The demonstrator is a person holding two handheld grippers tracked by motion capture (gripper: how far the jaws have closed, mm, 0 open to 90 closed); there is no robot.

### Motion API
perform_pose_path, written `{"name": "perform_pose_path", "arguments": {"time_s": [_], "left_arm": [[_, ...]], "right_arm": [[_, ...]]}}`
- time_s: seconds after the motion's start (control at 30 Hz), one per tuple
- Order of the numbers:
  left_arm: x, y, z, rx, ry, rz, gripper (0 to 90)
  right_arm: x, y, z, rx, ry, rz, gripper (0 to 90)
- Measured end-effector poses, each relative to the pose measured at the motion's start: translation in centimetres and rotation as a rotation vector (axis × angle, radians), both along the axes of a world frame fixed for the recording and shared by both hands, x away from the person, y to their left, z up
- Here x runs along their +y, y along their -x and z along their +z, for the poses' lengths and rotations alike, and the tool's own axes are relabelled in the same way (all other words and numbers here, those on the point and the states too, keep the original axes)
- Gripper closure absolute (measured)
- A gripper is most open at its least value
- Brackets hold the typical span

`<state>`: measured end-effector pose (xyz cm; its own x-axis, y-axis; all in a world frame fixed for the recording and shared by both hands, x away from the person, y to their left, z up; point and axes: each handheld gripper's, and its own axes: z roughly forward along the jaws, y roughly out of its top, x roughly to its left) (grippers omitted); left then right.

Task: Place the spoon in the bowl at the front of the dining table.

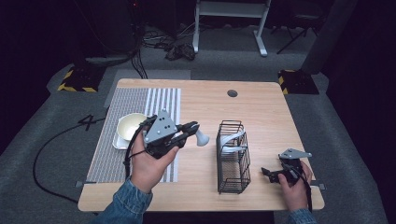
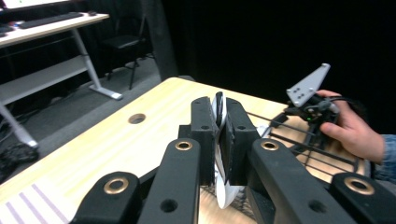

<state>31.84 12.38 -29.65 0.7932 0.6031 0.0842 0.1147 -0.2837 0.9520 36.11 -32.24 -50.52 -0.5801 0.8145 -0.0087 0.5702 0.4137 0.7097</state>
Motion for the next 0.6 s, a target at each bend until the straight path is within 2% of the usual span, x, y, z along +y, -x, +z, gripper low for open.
{"name": "perform_pose_path", "arguments": {"time_s": [0.2, 0.37, 0.43, 0.47, 0.5, 0.6], "left_arm": [[1.4, -0.3, 0.0, 0.005, -0.001, 0.051, 84.7], [3.4, -1.2, -0.2, 0.018, -0.017, 0.132, 84.7], [3.7, -1.3, -0.2, 0.016, -0.019, 0.146, 84.7], [4.4, -1.6, -0.3, 0.015, -0.017, 0.173, 84.7], [4.4, -1.6, -0.3, 0.015, -0.017, 0.173, 84.7], [5.5, -2.0, -0.6, 0.006, -0.019, 0.223, 84.7]], "right_arm": [[0.1, 0.1, 0.0, -0.002, 0.000, -0.009, 0.3], [0.3, 0.1, 0.0, -0.001, -0.001, -0.012, 0.2], [0.3, 0.1, 0.0, -0.001, -0.001, -0.012, 0.2], [0.3, 0.1, 0.0, -0.001, -0.001, -0.012, 0.3], [0.3, 0.1, 0.0, -0.001, -0.001, -0.012, 0.2], [0.3, 0.1, 0.0, -0.001, -0.001, -0.012, 0.2]]}}
